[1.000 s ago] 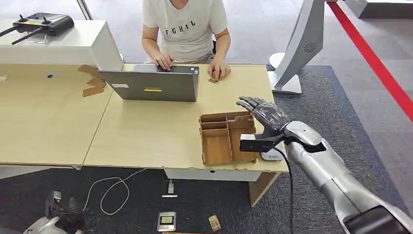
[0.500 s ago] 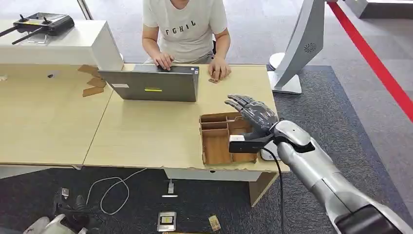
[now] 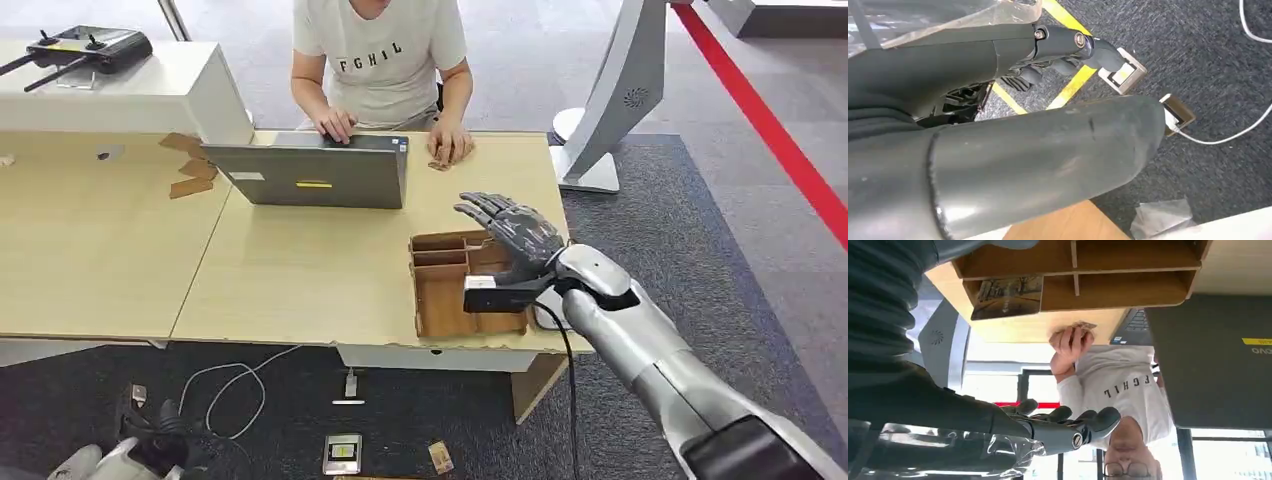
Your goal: Pass the card to the sensor for recognition and then transmit it.
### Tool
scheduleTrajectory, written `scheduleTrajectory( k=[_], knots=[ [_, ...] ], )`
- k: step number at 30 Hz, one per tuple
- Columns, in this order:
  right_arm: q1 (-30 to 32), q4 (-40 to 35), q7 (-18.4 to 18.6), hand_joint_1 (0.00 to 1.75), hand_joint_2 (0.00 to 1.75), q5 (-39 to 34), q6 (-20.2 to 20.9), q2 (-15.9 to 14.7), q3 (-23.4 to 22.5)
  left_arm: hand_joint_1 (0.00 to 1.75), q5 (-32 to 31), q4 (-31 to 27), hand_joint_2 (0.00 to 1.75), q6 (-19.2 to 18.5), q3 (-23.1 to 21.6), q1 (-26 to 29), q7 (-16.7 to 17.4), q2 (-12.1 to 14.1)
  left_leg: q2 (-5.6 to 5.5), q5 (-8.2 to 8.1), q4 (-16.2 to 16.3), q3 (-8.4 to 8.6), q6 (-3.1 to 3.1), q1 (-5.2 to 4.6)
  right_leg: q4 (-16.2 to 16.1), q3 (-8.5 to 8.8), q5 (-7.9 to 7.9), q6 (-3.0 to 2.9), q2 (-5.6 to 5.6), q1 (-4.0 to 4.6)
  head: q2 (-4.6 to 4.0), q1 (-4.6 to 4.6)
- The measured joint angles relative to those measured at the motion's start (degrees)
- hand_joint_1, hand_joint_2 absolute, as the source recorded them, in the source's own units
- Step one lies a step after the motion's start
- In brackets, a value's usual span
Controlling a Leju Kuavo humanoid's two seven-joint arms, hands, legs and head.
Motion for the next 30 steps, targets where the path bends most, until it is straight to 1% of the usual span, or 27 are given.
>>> scheduleTrajectory(
  k=[7, 13, 17, 22, 30],
  knots=[
    [-3.63, 5.74, -1.35, 0.00, 1.75, 0.39, -0.94, 3.91, 1.00, 0.00, 0.26, -0.11, 0.00, 0.61, -0.74, -0.18, -1.11, -0.66, -0.01, 0.03, 0.00, -0.02, -0.03, 0.01, 0.02, -0.02, 0.00, 0.00, 0.00, 0.01, 0.00, 0.00],
    [-7.37, 11.63, -1.16, 0.00, 1.75, 1.05, -0.96, 6.64, 1.25, 0.00, 0.42, -0.13, 0.00, 0.94, -0.90, -0.21, -2.78, -1.09, 0.00, 0.03, 0.00, -0.03, -0.03, 0.00, 0.02, -0.02, 0.01, 0.00, 0.00, 0.00, 0.00, 0.02],
    [-8.69, 14.31, -0.87, 0.00, 1.75, 1.40, -0.92, 7.93, 1.29, 0.00, 0.40, -0.42, 0.00, 1.35, -0.92, -0.23, -3.17, -1.36, -0.01, 0.03, 0.01, -0.02, -0.03, 0.00, 0.01, -0.03, 0.00, 0.00, 0.00, 0.00, 0.00, 0.00],
    [-9.08, 17.55, -0.42, 0.00, 1.75, 2.16, -0.29, 8.30, 1.68, 0.00, 0.70, -0.48, 0.00, 1.94, -0.92, -0.38, -3.24, -1.53, -0.02, 0.03, 0.01, -0.02, -0.03, 0.00, 0.01, -0.03, 0.00, 0.00, 0.00, 0.00, 0.00, 0.00],
    [-9.36, 20.70, 0.13, 0.00, 1.75, 2.36, 1.95, 7.28, 1.88, 0.00, 1.71, -0.48, 0.00, 2.19, -0.92, -0.34, -3.61, -1.38, -0.02, 0.03, 0.01, -0.03, -0.03, 0.01, 0.01, -0.03, 0.01, 0.01, 0.00, 0.00, 0.00, 0.00]
  ],
)
